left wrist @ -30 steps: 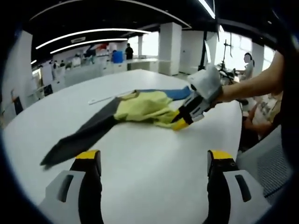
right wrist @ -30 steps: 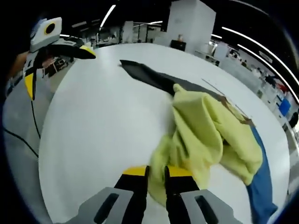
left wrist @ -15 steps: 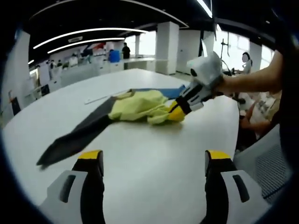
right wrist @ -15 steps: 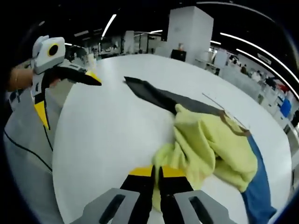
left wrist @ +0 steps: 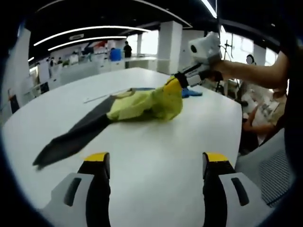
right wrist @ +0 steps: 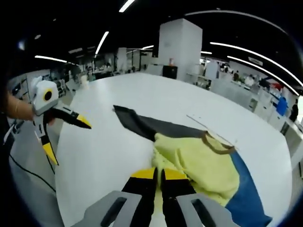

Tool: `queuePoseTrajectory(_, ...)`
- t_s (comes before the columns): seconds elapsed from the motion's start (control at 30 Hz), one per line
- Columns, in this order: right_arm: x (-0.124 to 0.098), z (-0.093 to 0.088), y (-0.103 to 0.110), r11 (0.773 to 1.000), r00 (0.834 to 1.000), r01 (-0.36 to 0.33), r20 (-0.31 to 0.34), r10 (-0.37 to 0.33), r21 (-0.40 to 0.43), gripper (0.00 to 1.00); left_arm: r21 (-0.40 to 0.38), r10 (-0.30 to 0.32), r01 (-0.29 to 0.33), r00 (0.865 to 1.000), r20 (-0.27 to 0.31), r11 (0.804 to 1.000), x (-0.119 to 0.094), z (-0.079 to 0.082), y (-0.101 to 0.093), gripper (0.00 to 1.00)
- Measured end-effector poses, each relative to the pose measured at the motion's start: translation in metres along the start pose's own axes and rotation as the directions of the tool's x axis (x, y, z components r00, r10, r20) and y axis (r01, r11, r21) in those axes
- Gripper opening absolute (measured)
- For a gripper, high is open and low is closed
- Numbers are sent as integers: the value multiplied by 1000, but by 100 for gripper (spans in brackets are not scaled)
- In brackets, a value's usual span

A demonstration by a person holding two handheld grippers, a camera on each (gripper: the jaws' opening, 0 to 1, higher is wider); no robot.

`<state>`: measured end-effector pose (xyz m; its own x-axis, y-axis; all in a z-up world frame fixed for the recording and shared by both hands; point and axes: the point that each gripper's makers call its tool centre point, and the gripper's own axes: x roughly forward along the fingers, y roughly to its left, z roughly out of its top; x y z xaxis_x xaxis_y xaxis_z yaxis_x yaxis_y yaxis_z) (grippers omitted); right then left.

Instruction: Fold the garment on the visible template until the final outline fits inside the template.

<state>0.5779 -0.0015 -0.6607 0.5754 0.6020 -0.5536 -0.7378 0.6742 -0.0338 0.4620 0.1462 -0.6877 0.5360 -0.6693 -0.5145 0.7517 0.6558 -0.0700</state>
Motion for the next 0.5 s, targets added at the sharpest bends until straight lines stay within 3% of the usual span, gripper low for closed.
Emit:
queuePoseTrajectory(0.23,10,3,-31,998,999,34,11,-35,55,0,-7,-3,3,1000,2,1000,6,3,2,74)
queuePoseTrajectory(0.5,27,-15,-54,989,998,62,-25,-59,131,0,-21,-8,8,1000,4,1000,15,7,3,71)
